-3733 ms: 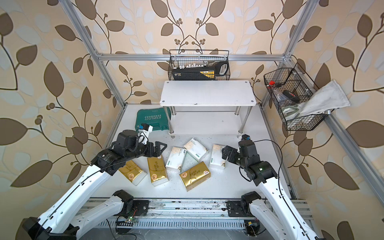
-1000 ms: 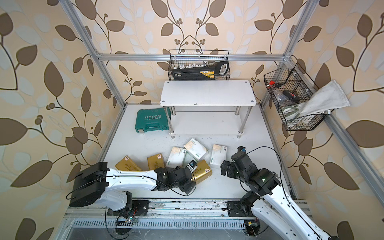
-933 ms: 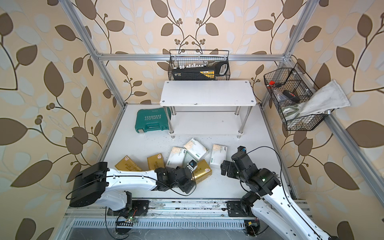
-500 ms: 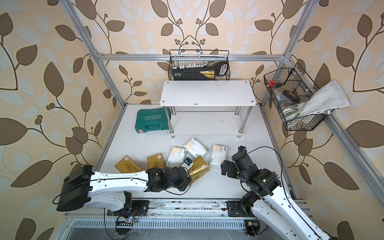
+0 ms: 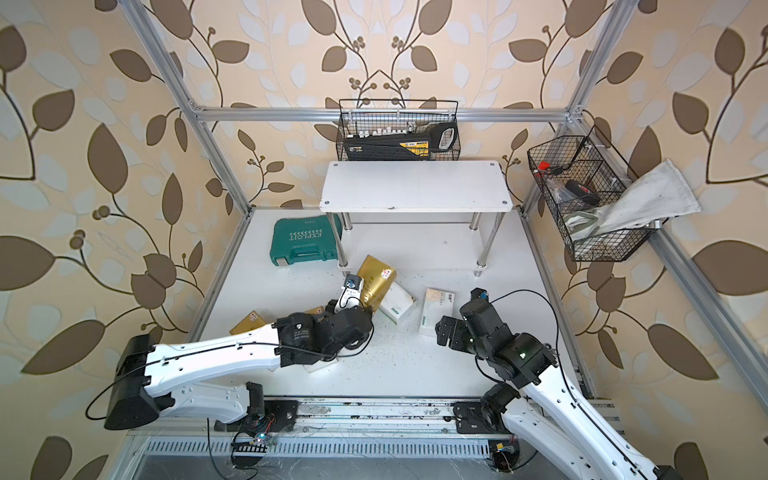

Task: Place the tissue boxes on the shelf by color
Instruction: Place a box of tissues on the shelf.

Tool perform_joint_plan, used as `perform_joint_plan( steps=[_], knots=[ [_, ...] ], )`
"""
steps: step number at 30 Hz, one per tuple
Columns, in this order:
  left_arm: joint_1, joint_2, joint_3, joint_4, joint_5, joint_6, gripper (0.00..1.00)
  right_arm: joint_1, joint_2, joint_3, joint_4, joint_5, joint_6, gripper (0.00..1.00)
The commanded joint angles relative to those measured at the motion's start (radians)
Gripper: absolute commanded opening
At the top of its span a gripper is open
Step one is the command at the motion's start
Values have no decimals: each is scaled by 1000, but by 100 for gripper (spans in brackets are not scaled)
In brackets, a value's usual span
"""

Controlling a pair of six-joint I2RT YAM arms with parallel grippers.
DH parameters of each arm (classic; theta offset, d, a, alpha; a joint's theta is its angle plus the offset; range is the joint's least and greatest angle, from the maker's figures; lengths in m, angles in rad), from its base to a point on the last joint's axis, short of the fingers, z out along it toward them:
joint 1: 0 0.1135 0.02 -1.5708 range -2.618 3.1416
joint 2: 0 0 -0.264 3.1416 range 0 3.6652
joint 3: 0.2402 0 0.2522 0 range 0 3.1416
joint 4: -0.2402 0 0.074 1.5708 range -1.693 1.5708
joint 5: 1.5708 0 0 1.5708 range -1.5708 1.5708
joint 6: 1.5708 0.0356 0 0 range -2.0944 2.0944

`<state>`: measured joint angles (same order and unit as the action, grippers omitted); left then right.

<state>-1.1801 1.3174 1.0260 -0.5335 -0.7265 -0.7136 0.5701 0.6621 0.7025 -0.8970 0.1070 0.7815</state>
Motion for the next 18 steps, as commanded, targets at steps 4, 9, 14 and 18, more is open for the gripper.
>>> perform_joint_plan(
  steps=[4, 9, 14, 18],
  knots=[
    [186, 163, 99, 79, -8, -51, 61, 7, 2, 5, 67, -26, 29, 99],
    [243, 300, 206, 129, 6, -30, 61, 18, 15, -8, 120, -37, 58, 99],
    [276, 413, 303, 155, 21, -32, 61, 47, 37, -16, 148, -33, 76, 99],
    [312, 478, 347, 182, 34, -45, 61, 70, 39, -17, 146, -13, 83, 99]
  ],
)
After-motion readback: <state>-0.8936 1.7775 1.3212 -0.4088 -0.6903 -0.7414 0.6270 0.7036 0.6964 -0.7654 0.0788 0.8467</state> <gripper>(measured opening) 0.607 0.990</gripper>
